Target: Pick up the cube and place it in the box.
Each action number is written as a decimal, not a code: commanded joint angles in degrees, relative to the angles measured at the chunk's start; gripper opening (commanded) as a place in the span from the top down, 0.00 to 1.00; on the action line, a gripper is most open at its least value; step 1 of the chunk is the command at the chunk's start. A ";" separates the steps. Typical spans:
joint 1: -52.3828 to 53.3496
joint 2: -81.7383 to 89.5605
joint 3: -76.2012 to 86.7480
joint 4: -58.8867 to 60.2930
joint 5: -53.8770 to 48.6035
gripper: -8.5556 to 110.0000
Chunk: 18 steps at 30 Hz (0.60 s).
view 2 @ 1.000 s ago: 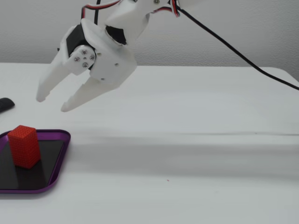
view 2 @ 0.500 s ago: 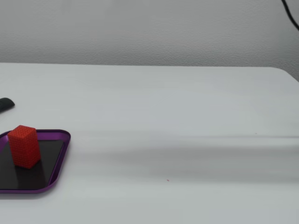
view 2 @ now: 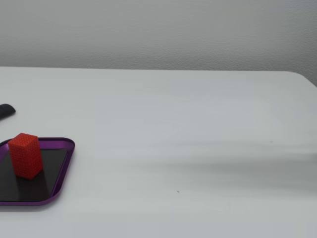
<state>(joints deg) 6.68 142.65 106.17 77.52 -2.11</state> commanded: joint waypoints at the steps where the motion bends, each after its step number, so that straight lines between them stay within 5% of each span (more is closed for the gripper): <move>1: 0.26 11.87 15.56 -3.25 -0.18 0.78; 8: 0.26 33.57 43.51 -13.54 -0.09 0.78; 18: -0.35 53.96 66.80 -11.95 0.35 0.78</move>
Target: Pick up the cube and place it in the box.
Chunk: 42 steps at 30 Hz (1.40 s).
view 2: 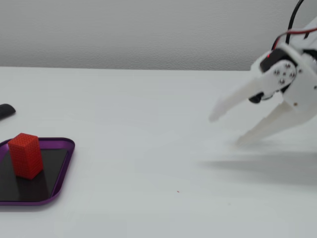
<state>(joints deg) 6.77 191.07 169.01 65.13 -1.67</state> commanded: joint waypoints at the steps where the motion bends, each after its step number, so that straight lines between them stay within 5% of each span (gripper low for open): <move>1: -0.44 6.59 5.36 1.32 0.18 0.78; 7: -0.53 7.12 6.86 5.89 0.35 0.80; 12: -0.44 7.03 6.86 6.24 0.35 0.94; 42: -0.44 7.03 6.86 6.59 -0.26 0.93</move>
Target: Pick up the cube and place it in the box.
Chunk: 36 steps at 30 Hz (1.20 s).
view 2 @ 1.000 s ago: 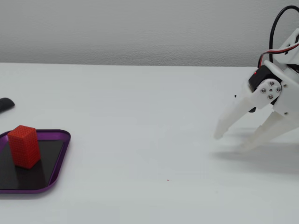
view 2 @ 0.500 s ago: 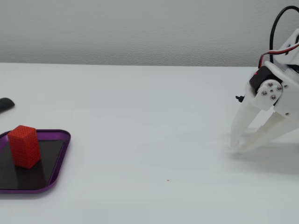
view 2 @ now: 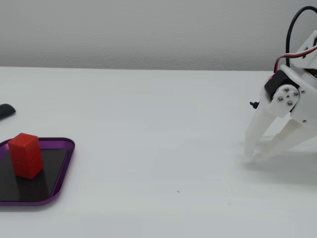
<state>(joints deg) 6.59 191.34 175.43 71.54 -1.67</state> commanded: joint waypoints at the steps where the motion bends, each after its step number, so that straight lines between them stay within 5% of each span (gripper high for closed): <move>1: -0.26 6.77 0.44 0.18 -0.26 0.93; 36: -0.26 6.77 0.44 0.18 -0.26 0.93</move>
